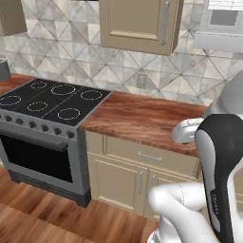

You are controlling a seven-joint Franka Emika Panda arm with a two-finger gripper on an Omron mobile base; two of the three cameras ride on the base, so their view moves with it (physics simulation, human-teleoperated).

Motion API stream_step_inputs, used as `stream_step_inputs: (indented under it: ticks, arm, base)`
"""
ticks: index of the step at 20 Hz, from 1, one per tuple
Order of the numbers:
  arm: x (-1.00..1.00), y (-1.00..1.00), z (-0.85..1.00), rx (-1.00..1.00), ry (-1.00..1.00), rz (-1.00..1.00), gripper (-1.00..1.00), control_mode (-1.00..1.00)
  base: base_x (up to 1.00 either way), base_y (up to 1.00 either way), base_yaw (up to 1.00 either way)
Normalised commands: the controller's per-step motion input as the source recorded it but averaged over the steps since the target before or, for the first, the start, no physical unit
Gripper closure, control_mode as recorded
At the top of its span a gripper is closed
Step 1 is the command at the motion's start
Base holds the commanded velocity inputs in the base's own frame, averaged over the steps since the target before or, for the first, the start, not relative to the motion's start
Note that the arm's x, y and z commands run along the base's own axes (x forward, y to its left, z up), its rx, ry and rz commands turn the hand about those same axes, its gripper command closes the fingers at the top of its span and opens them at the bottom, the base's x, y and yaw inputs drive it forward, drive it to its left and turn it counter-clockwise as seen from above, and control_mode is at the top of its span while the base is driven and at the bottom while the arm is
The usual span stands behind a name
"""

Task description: Retrieve the sausage and cheese from the fridge and place them on the cutting board on the counter.

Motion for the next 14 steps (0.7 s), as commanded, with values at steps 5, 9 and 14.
stream_step_inputs:
  ticks: [5, 9, 14]
  arm:
    - [0.00, 0.00, 0.00, 0.00, 0.00, 0.00, -1.00, 1.00]
    - [0.00, 0.00, 0.00, 0.00, 0.00, 0.00, -1.00, 1.00]
    - [0.00, 0.00, 0.00, 0.00, 0.00, 0.00, -1.00, 1.00]
  base:
    - [-0.01, 0.00, 1.00]
    - [0.00, 0.00, 1.00]
    - [0.04, 0.00, 1.00]
